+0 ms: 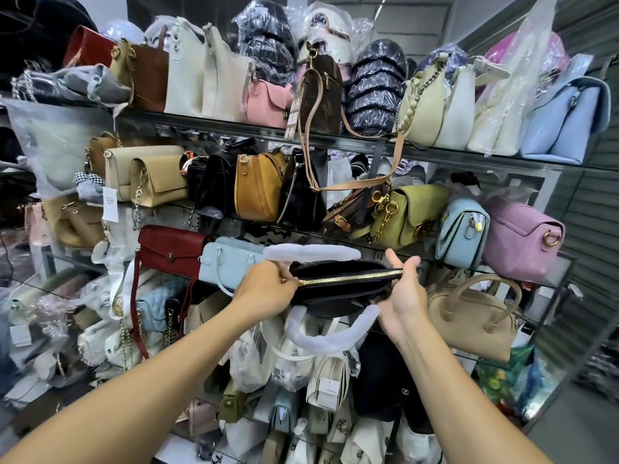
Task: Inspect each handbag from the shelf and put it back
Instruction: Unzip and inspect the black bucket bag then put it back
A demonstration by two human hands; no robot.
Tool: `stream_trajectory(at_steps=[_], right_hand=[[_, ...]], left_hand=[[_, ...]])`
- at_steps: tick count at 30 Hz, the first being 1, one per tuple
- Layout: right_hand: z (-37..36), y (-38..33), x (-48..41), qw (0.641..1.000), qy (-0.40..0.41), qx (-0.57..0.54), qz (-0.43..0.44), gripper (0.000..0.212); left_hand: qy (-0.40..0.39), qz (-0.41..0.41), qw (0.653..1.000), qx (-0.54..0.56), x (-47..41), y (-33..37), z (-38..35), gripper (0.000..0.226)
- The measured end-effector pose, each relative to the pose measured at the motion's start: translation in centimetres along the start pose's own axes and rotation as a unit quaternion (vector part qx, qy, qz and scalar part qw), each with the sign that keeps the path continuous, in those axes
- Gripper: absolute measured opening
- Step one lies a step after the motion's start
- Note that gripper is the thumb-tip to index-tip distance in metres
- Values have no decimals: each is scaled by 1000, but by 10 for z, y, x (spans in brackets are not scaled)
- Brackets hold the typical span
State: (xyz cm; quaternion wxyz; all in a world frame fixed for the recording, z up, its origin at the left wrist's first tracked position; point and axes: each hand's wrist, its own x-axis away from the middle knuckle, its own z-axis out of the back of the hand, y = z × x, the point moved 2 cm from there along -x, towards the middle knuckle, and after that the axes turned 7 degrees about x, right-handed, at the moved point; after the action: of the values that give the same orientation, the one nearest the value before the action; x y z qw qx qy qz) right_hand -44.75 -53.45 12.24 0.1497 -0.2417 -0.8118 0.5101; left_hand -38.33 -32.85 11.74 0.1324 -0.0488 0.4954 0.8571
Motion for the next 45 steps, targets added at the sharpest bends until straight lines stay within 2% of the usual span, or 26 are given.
stream_trajectory(at_steps=[7, 13, 15, 17, 21, 24, 27, 30, 35, 40, 45], right_hand=[[11, 2, -7, 999, 32, -2, -30, 59], [9, 5, -5, 998, 47, -21, -38, 59], [9, 3, -5, 997, 52, -33, -39, 60], [9, 0, -6, 996, 55, -49, -41, 60], [8, -9, -6, 995, 51, -75, -44, 62], [9, -14, -7, 993, 45, -93, -55, 65], [8, -17, -9, 991, 26, -111, -66, 67], [7, -19, -10, 990, 1, -116, -76, 70], [3, -21, -4, 992, -64, -59, -91, 72], [-1, -29, 6, 991, -126, 19, -50, 62], [-6, -24, 7, 987, -140, 77, -6, 37]], left_hand=[[19, -38, 997, -68, -5, -8, 11, 26], [29, -43, 997, -60, -10, -13, 13, 26], [34, -53, 998, -18, -9, -13, 15, 24], [38, -74, 994, 70, -6, -11, 16, 21], [65, -97, 971, 211, -2, -7, 24, 10], [52, -117, 968, 214, -5, -14, 28, 30], [-48, -126, 979, 156, -12, -26, 24, 64], [-107, -146, 970, 164, -12, -26, 19, 88], [-86, -158, 949, 259, -10, -16, 16, 62], [-47, -127, 934, 330, -14, -19, 19, 63], [-12, -106, 922, 373, -14, -16, 22, 60]])
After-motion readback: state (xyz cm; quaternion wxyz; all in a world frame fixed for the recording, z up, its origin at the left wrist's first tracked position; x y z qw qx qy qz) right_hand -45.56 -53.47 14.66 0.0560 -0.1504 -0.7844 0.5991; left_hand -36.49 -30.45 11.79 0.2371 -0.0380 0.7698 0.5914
